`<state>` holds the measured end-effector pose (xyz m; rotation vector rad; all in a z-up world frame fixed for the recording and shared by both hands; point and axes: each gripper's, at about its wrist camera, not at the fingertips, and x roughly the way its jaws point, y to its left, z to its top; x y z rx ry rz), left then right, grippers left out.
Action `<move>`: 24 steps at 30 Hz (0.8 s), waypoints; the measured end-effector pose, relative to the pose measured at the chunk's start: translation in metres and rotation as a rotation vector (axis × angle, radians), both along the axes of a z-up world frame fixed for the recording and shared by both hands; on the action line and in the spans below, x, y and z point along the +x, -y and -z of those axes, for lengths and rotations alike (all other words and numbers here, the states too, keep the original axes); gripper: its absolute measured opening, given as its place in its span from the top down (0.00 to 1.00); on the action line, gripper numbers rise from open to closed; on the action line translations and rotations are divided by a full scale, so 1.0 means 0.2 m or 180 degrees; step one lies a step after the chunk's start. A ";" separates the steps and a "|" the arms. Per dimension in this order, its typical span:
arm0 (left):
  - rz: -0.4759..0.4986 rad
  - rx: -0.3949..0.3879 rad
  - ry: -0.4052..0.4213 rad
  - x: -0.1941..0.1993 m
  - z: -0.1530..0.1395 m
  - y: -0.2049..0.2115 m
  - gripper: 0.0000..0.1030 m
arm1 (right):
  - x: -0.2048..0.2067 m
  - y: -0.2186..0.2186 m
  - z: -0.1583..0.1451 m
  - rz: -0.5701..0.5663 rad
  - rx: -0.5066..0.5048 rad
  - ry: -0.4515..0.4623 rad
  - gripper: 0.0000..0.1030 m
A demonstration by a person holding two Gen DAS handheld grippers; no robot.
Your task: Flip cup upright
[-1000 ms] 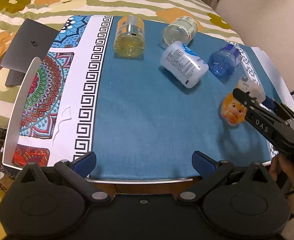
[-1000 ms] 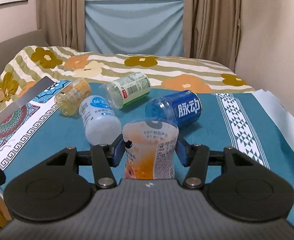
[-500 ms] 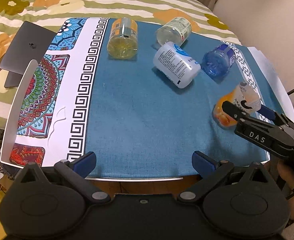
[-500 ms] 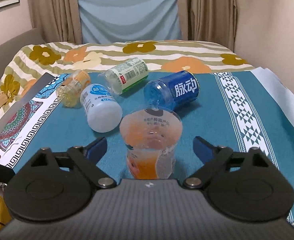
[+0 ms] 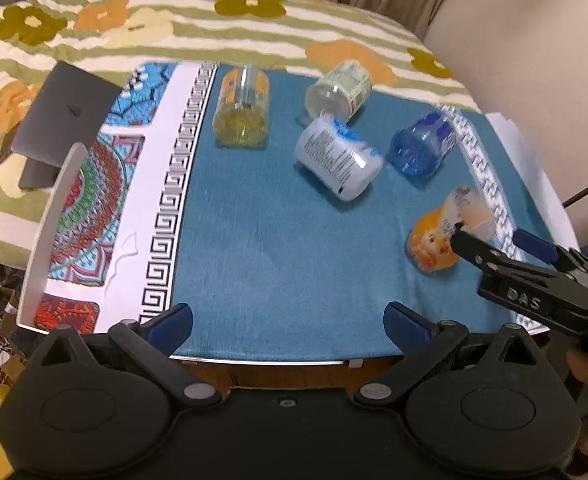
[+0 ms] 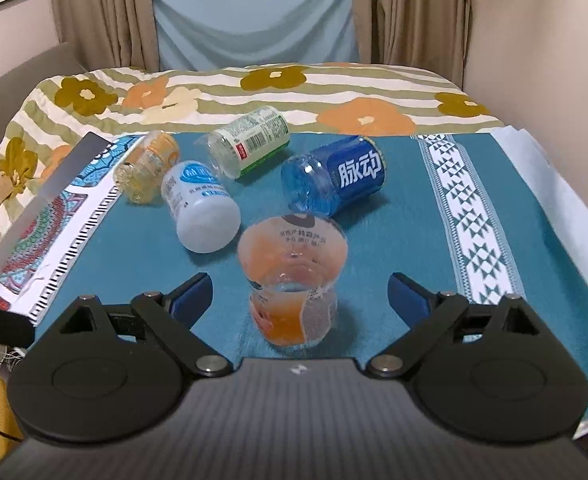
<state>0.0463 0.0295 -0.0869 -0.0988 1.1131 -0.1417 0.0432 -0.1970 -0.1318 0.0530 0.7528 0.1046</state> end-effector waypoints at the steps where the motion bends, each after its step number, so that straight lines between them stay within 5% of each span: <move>1: -0.0017 0.0011 0.0046 -0.01 -0.03 0.00 0.00 | -0.02 0.01 -0.04 0.0000 0.0006 -0.0014 0.00; 12: -0.0124 0.0292 0.0630 -0.14 -0.32 0.04 0.00 | -0.17 0.11 -0.49 0.0089 -0.0120 -0.0377 0.00; 24: -0.0101 0.0421 0.0895 -0.27 -0.35 0.10 0.00 | -0.30 0.20 -0.56 0.0283 -0.0141 -0.0642 0.00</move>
